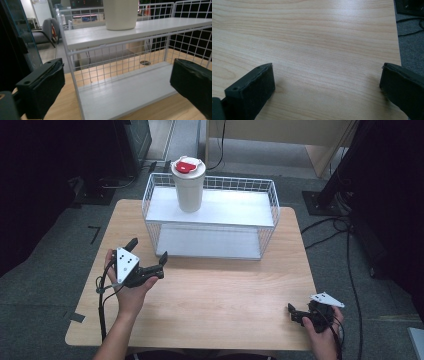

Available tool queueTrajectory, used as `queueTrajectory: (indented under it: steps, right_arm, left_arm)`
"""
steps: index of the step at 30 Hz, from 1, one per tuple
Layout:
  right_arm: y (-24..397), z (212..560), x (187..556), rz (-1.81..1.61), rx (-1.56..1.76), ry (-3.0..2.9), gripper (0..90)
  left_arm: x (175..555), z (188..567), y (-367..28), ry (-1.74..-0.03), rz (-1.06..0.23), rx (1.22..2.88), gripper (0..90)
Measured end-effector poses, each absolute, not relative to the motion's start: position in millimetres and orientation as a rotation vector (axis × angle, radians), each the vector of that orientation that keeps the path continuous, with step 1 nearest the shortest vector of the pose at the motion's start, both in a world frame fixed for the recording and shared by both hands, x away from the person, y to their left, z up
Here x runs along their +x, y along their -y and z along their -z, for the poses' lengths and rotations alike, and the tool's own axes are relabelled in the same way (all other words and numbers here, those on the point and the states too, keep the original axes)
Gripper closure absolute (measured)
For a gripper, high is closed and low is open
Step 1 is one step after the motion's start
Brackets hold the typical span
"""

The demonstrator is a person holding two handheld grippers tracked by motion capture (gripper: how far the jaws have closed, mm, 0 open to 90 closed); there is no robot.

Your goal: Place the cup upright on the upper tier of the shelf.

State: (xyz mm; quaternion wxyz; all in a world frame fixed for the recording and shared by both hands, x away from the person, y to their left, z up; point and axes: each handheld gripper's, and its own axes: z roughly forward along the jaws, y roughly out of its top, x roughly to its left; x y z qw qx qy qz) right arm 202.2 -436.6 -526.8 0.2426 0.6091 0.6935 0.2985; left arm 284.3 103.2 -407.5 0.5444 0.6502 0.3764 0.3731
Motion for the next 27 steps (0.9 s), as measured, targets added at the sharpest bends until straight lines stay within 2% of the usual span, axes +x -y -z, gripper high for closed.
queueTrajectory:
  steps: [27]
  right_arm:
    - [437,527,202,-0.815,1.667,-1.896,0.0]
  left_arm:
    - [257,447,-159,-1.033,-0.863,1.575,0.0]
